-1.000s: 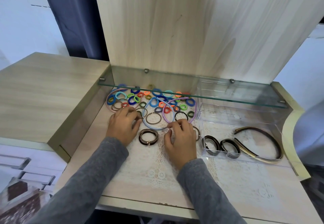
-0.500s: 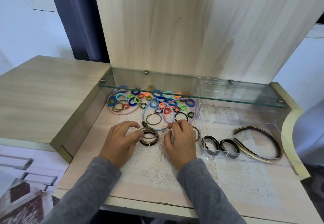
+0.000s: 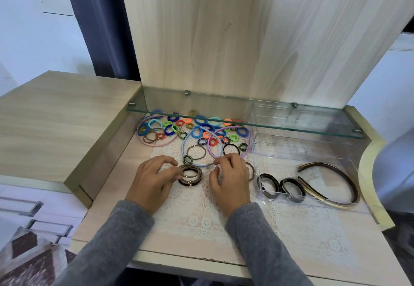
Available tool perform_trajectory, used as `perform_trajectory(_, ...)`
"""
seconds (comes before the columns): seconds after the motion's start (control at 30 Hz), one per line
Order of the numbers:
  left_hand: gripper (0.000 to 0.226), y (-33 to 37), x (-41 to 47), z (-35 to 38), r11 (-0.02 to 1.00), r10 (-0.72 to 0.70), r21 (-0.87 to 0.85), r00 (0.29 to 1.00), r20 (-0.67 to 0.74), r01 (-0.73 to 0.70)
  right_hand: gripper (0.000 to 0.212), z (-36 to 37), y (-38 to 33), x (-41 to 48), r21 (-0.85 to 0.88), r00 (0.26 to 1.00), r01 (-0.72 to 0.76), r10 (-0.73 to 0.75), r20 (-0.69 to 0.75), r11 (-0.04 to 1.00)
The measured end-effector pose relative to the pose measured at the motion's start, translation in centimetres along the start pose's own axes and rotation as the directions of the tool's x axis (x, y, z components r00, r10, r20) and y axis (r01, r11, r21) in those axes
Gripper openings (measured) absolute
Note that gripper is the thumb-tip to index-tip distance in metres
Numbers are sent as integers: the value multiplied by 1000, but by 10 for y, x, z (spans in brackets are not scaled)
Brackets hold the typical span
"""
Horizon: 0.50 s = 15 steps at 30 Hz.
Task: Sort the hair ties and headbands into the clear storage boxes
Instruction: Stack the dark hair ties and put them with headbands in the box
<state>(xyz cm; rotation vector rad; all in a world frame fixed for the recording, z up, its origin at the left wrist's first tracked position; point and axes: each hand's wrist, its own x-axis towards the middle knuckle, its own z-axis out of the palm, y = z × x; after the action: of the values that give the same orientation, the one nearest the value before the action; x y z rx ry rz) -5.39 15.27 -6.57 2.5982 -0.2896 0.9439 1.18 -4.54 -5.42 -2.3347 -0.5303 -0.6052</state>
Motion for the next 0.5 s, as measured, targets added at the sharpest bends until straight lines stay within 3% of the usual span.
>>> perform_trajectory(0.23, 13, 0, -1, 1, 1000, 3, -30, 996, 94, 0, 16, -2, 1, 0, 16, 999, -1, 0, 40, 1000)
perform_trajectory(0.37, 18, 0, 1, 0, 998, -28, -49, 993, 116, 34, 18, -2, 0, 1, 121, 996, 24, -35, 86, 992)
perform_trajectory(0.5, 30, 3, 3, -1, 989, -145, -21, 984, 99, 148, 27, -8, -2, 3, 211, 965, 68, -118, 236, 975)
